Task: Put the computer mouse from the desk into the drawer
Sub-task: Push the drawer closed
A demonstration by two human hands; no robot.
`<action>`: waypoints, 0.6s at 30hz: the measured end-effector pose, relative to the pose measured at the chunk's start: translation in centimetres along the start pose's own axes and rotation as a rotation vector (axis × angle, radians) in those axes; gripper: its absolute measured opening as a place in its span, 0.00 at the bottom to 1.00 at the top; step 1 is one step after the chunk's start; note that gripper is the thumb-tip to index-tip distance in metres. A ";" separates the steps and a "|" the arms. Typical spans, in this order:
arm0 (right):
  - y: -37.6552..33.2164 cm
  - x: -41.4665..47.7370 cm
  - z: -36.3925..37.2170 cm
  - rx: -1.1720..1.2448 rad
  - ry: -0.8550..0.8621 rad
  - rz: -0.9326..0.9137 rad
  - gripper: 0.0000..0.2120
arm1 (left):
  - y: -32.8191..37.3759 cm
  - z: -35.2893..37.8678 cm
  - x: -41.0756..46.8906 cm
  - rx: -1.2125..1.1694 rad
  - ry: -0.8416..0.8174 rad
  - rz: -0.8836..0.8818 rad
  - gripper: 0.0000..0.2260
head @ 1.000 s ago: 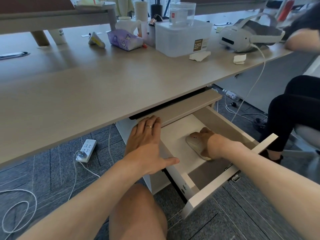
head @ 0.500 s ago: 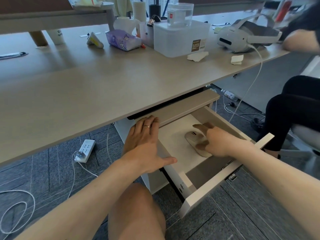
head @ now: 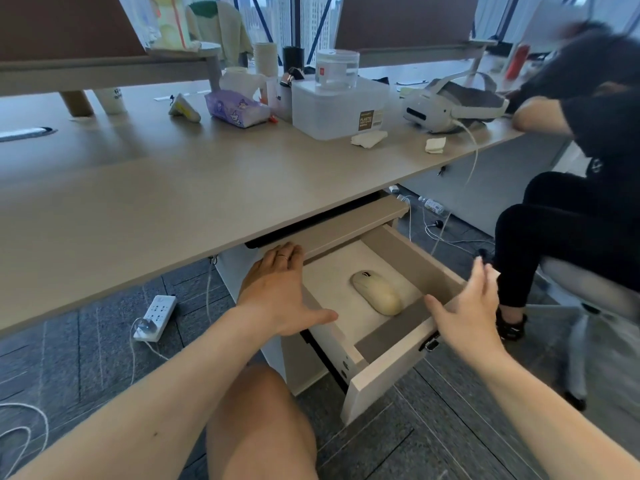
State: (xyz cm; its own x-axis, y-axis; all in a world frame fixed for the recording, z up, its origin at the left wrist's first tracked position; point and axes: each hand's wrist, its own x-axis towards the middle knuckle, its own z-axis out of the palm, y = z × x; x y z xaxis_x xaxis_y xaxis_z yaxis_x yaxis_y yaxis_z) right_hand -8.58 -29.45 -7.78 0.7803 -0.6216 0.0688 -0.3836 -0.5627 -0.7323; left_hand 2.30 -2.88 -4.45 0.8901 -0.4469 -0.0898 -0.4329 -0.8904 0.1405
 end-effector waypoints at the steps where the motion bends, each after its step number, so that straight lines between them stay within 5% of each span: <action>1: 0.3 0.1 0.1 0.128 0.001 0.113 0.48 | -0.1 -0.1 -0.1 -0.002 -0.014 0.004 0.61; 4: 0.7 -0.2 0.7 0.536 -0.082 0.446 0.33 | 0.1 -0.6 -0.5 -0.021 -0.033 0.011 0.62; 7: 0.4 -0.4 1.2 0.676 -0.180 0.553 0.19 | 0.6 -1.0 -1.1 -0.052 -0.059 -0.004 0.66; 18: -2.4 1.6 3.6 0.696 -0.221 0.576 0.19 | 1.1 -1.4 -1.2 -0.056 -0.116 -0.011 0.74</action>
State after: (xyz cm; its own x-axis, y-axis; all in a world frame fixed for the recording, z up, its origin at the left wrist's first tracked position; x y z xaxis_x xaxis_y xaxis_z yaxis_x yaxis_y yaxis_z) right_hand -4.60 -27.10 -8.34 0.6654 -0.5454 -0.5097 -0.4138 0.2988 -0.8599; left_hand 0.95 -3.21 -2.79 0.8709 -0.4468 -0.2046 -0.4114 -0.8907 0.1936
